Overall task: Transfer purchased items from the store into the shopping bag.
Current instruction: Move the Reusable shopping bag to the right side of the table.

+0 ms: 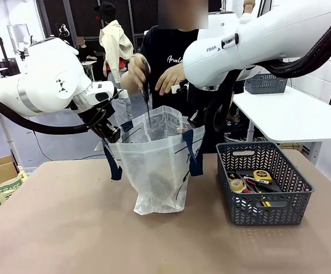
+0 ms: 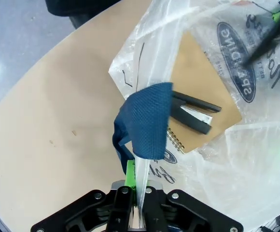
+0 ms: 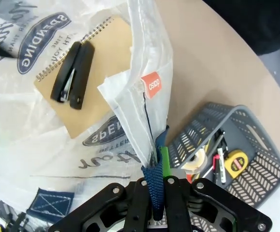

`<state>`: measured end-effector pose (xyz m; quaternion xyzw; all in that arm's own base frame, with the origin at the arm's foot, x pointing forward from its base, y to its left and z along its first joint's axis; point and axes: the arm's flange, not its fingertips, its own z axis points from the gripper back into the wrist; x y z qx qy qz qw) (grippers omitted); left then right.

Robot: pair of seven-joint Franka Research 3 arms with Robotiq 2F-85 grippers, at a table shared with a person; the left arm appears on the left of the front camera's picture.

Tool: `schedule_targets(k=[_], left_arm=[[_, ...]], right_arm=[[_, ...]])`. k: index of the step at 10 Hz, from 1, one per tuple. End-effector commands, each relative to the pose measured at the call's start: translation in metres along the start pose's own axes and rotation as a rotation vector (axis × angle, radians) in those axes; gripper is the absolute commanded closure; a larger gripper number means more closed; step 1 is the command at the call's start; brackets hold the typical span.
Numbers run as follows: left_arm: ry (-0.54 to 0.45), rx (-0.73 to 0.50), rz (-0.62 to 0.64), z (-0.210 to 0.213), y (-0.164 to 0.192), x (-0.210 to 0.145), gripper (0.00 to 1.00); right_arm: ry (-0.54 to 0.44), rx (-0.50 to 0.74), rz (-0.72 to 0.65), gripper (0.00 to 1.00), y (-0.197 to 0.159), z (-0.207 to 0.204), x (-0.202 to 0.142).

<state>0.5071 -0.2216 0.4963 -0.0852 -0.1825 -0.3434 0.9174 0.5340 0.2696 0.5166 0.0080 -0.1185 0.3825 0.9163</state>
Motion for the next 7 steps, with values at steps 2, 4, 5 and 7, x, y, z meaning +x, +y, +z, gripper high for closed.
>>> schedule_targets(k=[2,4,5,7], left_arm=[[-0.031,-0.03,-0.029,0.004,0.006,-0.01,1.0],[-0.001,-0.045,-0.045,0.001,0.006,-0.008,1.0],[-0.003,-0.006,-0.013,0.0,0.001,-0.001,1.0],[-0.003,-0.006,-0.013,0.0,0.001,-0.001,1.0]], right_arm=[[-0.03,0.024,0.033,1.0,-0.005,-0.001,-0.011],[-0.03,0.024,0.032,1.0,-0.005,-0.002,-0.01],[-0.002,0.001,0.016,1.0,-0.001,0.0,0.0],[-0.002,0.001,0.016,1.0,-0.001,0.0,0.0]])
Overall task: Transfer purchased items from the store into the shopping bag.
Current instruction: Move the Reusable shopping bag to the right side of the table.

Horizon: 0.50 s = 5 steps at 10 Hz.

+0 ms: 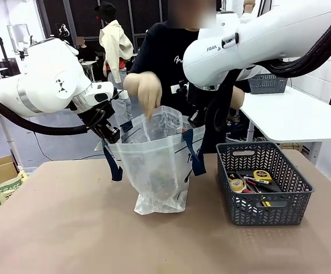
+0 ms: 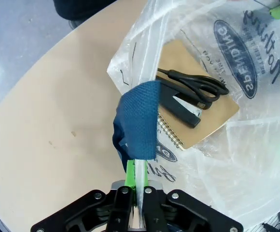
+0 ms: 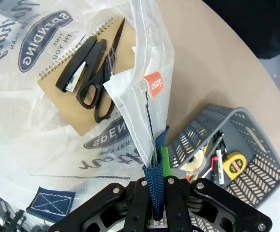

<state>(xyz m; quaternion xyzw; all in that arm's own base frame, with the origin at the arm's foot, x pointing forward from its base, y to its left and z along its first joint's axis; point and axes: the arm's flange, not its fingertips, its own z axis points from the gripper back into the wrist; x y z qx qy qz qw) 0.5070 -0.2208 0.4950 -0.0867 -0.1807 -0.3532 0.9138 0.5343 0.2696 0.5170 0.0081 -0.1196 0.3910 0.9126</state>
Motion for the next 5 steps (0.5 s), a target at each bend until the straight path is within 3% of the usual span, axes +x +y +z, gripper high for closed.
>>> schedule_targets(k=[1,5], left_arm=[[-0.005,0.002,0.007,0.0009,0.0008,0.0002,1.0],[-0.005,0.002,0.007,0.0009,0.0008,0.0002,1.0]], right_arm=[[0.001,0.0,-0.002,1.0,-0.0009,-0.0003,-0.0006],[0.001,0.0,-0.002,1.0,-0.0009,-0.0003,-0.0006]])
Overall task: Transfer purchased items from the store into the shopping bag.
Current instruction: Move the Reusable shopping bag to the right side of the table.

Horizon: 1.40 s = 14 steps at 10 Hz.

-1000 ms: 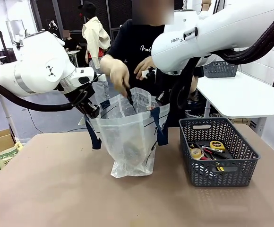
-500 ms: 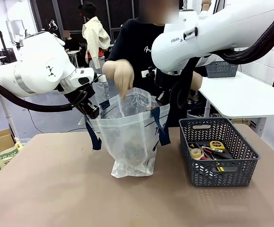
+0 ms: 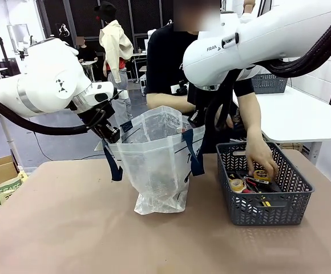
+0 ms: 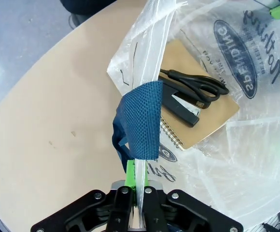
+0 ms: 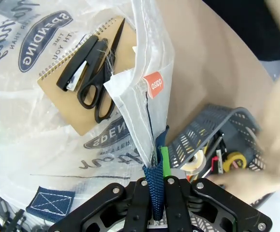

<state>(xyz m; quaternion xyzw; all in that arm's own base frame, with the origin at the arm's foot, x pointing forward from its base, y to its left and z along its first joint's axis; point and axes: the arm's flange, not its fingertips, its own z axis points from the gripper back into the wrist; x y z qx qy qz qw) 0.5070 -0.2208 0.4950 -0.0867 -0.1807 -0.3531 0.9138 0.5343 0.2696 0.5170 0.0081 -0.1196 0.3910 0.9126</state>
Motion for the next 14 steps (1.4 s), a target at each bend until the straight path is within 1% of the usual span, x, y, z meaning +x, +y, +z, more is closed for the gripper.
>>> schedule_targets(k=[1,14], left_arm=[[-0.005,0.002,0.007,0.0009,0.0008,0.0001,1.0],[-0.005,0.002,0.007,0.0009,0.0008,0.0001,1.0]], right_arm=[[0.001,0.0,-0.002,1.0,-0.0009,-0.0003,-0.0006],[0.001,0.0,-0.002,1.0,-0.0009,-0.0003,-0.0006]])
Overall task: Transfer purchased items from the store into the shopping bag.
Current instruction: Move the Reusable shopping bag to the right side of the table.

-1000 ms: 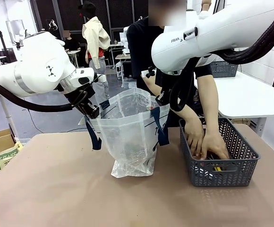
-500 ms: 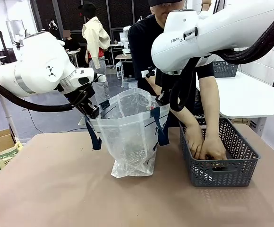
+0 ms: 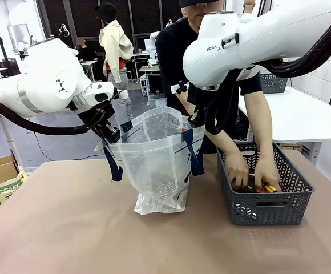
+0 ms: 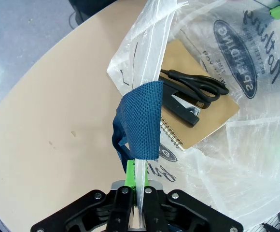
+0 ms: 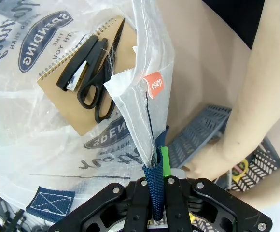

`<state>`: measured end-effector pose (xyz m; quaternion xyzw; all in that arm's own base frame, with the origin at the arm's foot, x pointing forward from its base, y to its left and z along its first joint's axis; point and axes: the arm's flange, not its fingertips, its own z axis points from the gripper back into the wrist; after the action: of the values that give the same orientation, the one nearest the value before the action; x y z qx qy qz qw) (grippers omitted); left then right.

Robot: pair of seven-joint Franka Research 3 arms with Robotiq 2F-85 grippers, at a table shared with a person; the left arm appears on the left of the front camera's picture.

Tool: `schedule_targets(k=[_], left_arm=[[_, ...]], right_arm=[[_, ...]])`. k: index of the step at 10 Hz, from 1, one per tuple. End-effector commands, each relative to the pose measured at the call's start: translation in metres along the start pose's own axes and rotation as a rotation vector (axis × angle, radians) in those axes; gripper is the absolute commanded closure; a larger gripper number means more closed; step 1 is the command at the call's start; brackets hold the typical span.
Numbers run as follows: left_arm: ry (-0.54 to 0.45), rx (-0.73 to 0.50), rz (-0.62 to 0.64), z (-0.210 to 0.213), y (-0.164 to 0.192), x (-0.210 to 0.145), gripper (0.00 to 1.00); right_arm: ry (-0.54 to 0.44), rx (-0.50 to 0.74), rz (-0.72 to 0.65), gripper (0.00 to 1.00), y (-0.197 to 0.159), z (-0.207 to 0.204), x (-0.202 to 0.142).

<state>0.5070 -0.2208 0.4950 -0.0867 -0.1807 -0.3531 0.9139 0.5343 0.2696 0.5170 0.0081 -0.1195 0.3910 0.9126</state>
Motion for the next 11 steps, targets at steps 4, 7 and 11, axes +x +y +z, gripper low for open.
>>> schedule_targets(k=[4,7,11], left_arm=[[-0.005,0.002,0.007,0.0009,0.0008,0.0001,1.0],[-0.005,0.002,0.007,0.0009,0.0008,0.0001,1.0],[-0.005,0.002,0.007,0.0009,0.0008,0.0001,1.0]], right_arm=[[0.001,0.0,-0.002,1.0,-0.0009,-0.0003,-0.0006],[0.001,0.0,-0.002,1.0,-0.0009,-0.0003,-0.0006],[0.001,0.0,-0.002,1.0,-0.0009,-0.0003,-0.0006]])
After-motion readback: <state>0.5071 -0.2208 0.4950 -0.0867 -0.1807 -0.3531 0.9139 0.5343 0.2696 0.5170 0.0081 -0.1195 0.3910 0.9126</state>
